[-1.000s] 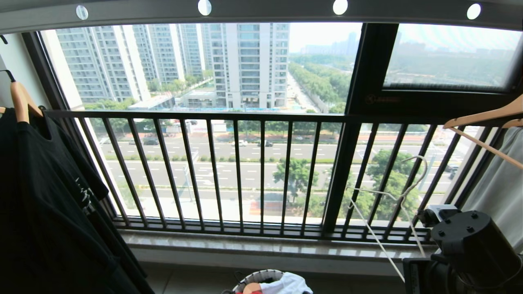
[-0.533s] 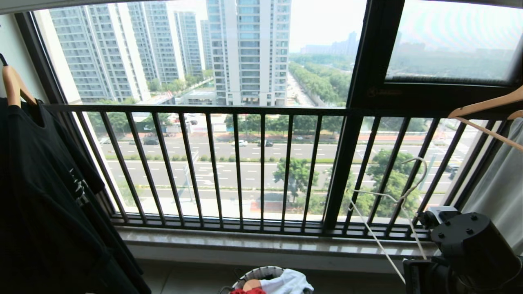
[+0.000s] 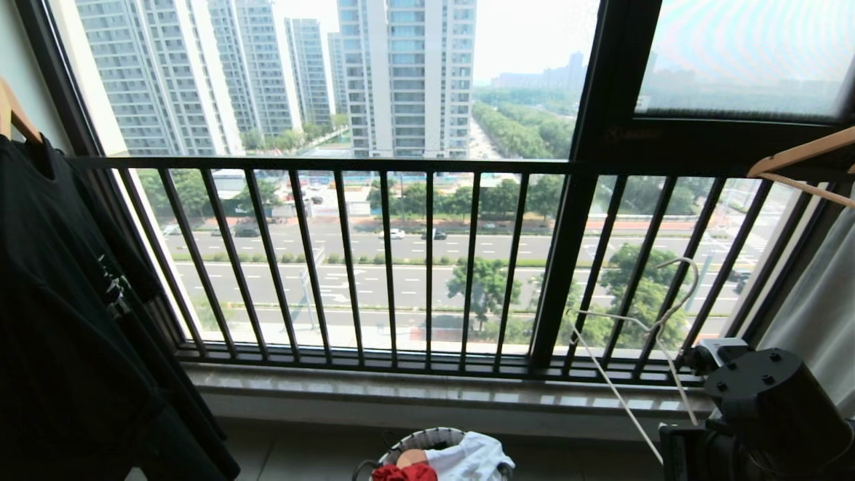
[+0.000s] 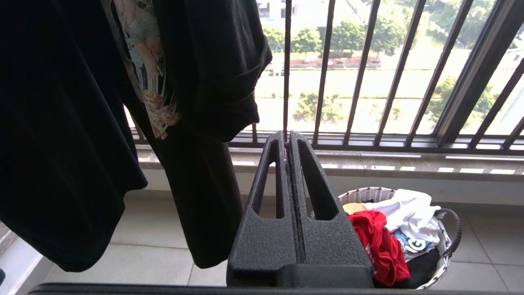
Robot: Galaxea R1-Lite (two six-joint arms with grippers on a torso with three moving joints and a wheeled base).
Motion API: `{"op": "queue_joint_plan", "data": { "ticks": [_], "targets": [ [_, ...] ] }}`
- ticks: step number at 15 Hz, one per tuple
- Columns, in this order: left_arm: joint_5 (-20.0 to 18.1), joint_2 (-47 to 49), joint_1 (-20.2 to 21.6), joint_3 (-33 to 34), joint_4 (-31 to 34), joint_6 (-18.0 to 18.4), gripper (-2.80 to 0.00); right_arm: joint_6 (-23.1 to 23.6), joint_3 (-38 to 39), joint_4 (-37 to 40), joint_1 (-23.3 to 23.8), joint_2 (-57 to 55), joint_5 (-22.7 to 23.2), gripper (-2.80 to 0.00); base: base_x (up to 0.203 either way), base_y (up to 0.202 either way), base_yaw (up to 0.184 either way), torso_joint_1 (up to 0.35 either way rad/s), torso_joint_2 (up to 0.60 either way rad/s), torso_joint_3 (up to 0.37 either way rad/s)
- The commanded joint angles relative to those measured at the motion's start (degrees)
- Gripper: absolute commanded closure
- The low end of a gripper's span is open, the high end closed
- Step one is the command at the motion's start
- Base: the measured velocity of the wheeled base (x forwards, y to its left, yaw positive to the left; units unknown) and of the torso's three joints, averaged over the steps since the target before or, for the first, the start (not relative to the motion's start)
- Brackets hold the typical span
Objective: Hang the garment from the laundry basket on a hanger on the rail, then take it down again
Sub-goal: Pick up clothes from the basket
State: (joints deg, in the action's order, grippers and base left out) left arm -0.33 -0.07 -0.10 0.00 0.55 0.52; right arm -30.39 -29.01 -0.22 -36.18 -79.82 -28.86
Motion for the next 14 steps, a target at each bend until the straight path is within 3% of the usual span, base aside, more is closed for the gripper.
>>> {"op": "queue_joint_plan", "data": {
  "ticks": [1, 14],
  "targets": [
    [-0.02, 0.07, 0.01, 0.0, -0.02, 0.0, 0.0, -0.11, 0.01, -0.04, -0.03, -0.06, -0.15, 0.0, 0.0, 0.0, 0.0, -0.163, 0.37, 0.207],
    [-0.02, 0.07, 0.01, 0.0, -0.02, 0.0, 0.0, -0.11, 0.01, -0.04, -0.03, 0.11, -0.94, 0.0, 0.0, 0.0, 0.0, -0.215, 0.51, 0.29]
  ]
}}
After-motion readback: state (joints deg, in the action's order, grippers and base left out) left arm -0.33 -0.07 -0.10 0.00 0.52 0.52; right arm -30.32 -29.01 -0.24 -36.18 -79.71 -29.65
